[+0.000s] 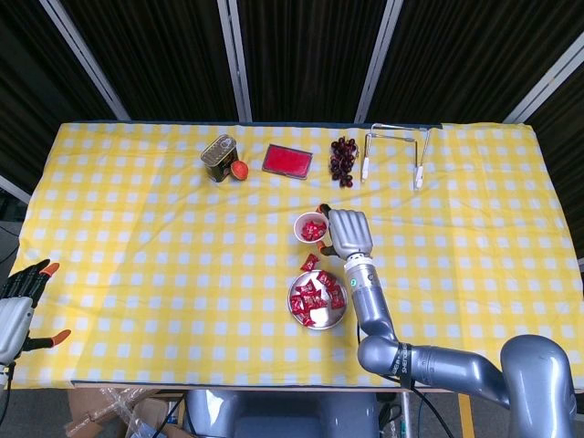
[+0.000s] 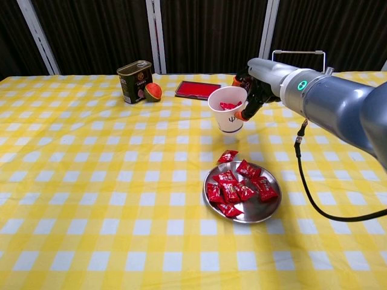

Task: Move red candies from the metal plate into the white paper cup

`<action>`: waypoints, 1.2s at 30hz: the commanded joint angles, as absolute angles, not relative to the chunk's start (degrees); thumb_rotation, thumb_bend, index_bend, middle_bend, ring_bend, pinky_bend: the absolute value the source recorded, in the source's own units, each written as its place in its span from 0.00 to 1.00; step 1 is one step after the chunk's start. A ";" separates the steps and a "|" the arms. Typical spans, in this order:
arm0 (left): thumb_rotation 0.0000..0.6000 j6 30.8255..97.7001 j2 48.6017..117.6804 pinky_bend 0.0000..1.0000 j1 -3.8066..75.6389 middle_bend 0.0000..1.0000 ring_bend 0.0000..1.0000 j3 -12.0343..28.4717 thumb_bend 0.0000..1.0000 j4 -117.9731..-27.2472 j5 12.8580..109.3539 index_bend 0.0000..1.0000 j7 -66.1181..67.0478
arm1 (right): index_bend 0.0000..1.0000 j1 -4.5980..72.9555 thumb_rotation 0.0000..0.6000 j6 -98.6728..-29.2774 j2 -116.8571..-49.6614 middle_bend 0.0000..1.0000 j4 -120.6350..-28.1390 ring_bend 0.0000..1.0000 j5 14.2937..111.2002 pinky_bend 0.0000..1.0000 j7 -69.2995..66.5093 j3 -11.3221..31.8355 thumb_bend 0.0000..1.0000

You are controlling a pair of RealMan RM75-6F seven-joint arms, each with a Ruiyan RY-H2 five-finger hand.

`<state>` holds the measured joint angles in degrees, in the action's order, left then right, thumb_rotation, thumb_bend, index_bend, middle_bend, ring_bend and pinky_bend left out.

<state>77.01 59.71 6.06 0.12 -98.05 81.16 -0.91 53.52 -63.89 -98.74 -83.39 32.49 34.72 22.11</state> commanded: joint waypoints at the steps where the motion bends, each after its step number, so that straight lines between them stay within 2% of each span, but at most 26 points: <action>1: 1.00 76.93 59.71 0.00 6.10 0.00 0.00 0.13 0.03 -98.05 81.09 0.00 -0.85 | 0.38 53.29 1.00 -63.42 -98.80 0.87 -82.90 0.92 31.80 1.00 34.71 21.77 0.37; 17: 1.00 76.89 59.74 0.00 6.12 0.00 0.00 0.15 0.03 -98.14 80.92 0.00 -0.61 | 0.38 52.50 1.00 -63.24 -97.70 0.87 -82.87 0.92 29.09 1.00 35.95 21.03 0.37; 19: 1.00 76.92 59.77 0.00 6.12 0.00 0.00 0.17 0.03 -98.14 80.90 0.00 -0.53 | 0.35 52.44 1.00 -63.43 -97.51 0.87 -83.11 0.92 28.79 1.00 36.30 20.90 0.37; 23: 1.00 76.98 59.80 0.00 6.10 0.00 0.00 0.19 0.03 -98.16 80.84 0.00 -0.40 | 0.17 52.32 1.00 -63.81 -97.14 0.87 -83.68 0.92 28.00 1.00 37.13 20.62 0.37; 25: 1.00 77.04 59.81 0.00 6.07 0.00 0.00 0.18 0.03 -98.17 80.88 0.00 -0.40 | 0.12 52.29 1.00 -64.09 -96.91 0.87 -84.00 0.91 27.74 1.00 37.46 20.60 0.37; 36: 1.00 77.29 59.82 0.00 6.01 0.00 0.00 0.18 0.03 -98.10 81.05 0.00 -0.33 | 0.05 51.91 1.00 -66.07 -95.60 0.87 -85.99 0.91 27.70 1.00 38.65 20.40 0.37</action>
<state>77.29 59.82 6.01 0.18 -98.10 81.05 -0.34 52.01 -65.79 -95.80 -85.65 27.57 38.54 20.45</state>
